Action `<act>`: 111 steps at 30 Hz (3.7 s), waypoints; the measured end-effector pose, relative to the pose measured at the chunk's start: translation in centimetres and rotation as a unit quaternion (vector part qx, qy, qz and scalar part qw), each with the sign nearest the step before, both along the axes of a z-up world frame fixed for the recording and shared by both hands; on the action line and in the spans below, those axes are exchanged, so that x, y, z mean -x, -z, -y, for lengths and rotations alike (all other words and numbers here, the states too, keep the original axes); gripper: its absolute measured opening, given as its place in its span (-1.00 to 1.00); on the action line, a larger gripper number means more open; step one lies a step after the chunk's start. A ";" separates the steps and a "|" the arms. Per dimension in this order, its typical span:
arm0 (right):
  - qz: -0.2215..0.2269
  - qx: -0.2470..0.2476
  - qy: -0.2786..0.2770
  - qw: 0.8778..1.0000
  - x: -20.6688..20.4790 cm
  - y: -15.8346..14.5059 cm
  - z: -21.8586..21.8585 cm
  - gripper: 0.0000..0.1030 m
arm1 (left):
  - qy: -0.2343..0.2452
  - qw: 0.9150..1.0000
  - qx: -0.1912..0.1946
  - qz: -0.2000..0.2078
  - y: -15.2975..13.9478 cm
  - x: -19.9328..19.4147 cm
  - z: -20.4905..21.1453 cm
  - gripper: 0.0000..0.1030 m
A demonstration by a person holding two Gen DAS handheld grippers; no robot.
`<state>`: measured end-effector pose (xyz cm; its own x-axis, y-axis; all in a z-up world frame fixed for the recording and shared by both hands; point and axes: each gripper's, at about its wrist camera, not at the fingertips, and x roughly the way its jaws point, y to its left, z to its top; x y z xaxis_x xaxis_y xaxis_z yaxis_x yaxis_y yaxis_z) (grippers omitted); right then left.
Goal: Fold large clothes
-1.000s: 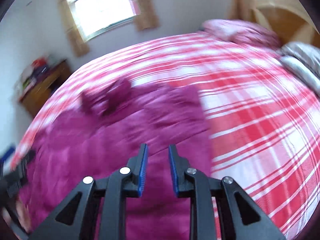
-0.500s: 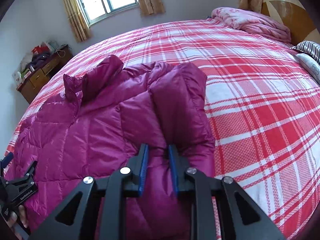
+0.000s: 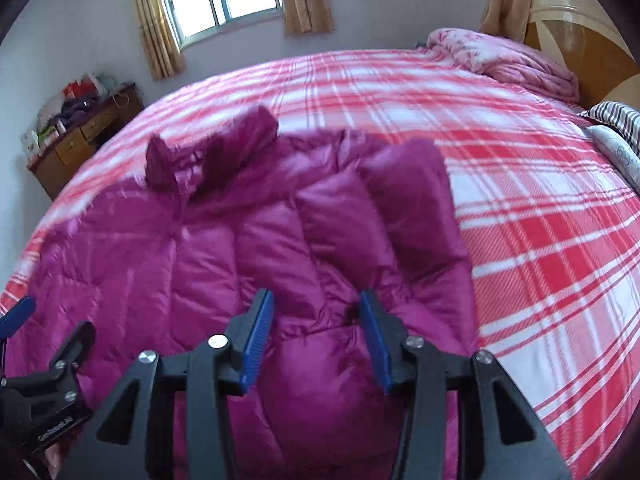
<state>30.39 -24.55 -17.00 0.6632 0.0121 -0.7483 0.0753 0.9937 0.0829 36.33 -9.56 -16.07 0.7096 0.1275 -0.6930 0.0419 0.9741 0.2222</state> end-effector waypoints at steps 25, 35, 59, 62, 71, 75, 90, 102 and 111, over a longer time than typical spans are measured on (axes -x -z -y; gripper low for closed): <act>-0.005 0.031 -0.010 0.999 2.5 -1.5 -3.7 0.13 | 0.003 0.997 0.061 -0.051 1.6 -1.7 -1.2 0.98; -0.012 0.059 -0.027 0.998 2.4 1.0 -5.3 0.18 | 0.001 0.995 0.085 -0.056 1.6 -1.7 -1.8 0.98; -0.011 0.116 -0.020 0.993 2.5 1.5 -6.8 0.25 | 0.019 0.995 0.077 -0.064 1.2 -1.4 -2.0 0.98; -0.009 0.113 -0.019 0.993 2.6 1.5 -6.7 0.26 | 0.024 0.995 0.072 -0.063 0.9 -1.1 -2.0 0.98; -0.005 0.103 -0.019 0.995 2.5 1.4 -6.4 0.27 | 0.040 0.995 0.076 -0.043 -1.4 1.9 -4.9 0.98; -0.003 0.099 -0.019 0.995 2.5 1.4 -6.3 0.27 | 0.030 0.996 0.084 -0.017 -3.1 3.9 -7.2 0.98; 0.003 0.097 -0.017 0.995 2.7 1.2 -6.2 0.33 | -0.175 0.984 0.032 0.020 -2.3 11.3 -27.7 0.98; 0.004 0.110 -0.012 0.994 2.9 1.3 -6.4 0.39 | -0.234 0.964 0.123 -0.012 0.4 15.2 -33.1 0.97; 0.007 0.103 -0.046 0.994 5.4 -0.6 -6.3 0.39 | -0.188 0.976 0.115 0.006 -2.0 14.4 -31.9 -0.65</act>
<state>25.03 -18.26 -16.38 0.6775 -0.0785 -0.7314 -0.0172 0.9923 -0.1224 21.96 22.35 -14.09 0.6517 0.2225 -0.7251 -0.3284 0.9445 -0.0053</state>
